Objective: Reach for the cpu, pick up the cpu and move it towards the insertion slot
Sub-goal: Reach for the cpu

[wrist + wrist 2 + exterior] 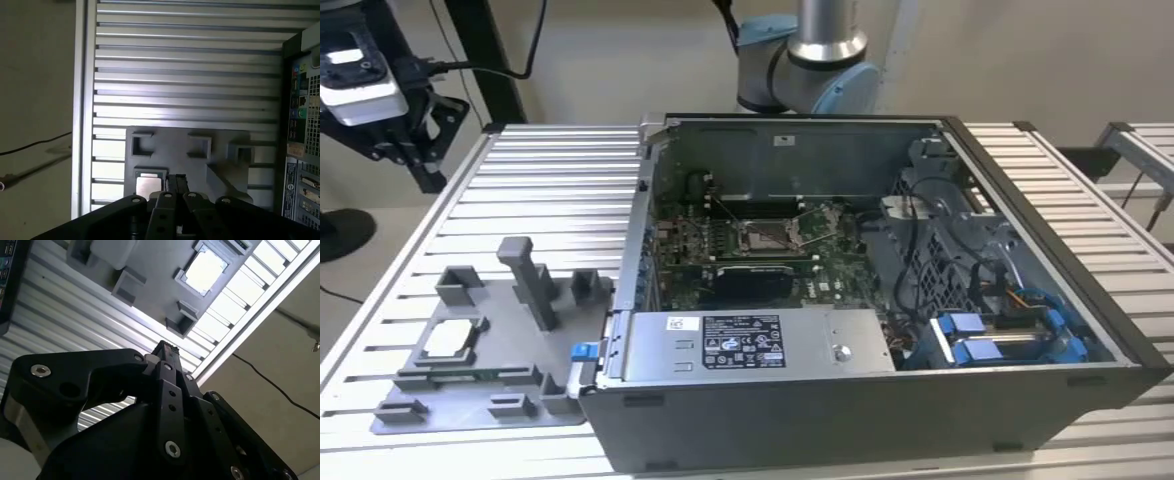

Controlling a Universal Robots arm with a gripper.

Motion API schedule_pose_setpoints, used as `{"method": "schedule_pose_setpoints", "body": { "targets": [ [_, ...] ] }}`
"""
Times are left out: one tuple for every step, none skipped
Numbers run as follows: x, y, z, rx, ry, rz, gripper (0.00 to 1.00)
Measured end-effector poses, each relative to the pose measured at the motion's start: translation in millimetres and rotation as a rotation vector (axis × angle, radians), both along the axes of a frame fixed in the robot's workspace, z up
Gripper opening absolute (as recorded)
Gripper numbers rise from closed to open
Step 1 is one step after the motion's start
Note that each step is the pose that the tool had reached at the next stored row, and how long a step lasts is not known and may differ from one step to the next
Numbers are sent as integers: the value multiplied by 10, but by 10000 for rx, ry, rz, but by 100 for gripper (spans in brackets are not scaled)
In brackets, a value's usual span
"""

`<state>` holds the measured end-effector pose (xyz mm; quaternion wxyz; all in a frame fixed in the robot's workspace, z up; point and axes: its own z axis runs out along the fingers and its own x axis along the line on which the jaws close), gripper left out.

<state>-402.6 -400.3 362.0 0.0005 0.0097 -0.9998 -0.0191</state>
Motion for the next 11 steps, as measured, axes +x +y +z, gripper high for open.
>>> {"method": "schedule_pose_setpoints", "body": {
  "targets": [
    [-14, -14, -1, 0, -1, -1, 0],
    [-25, -34, -2, 0, 0, -2, 0],
    [-33, -63, -3, 1, -1, -3, 0],
    [-39, -91, -3, 1, -1, -3, 0],
    [-47, -123, -3, -1, 1, -2, 0],
    [-59, -154, -5, 0, 0, -2, 0],
    [-74, -181, -6, -1, 0, -2, 0],
    [-90, -210, -8, 0, 0, -2, 0],
    [-102, -239, -10, 0, -1, -2, 0],
    [-112, -264, -11, 0, 0, -2, 0],
    [-122, -284, -14, 0, 0, -2, 0]
  ]
}}
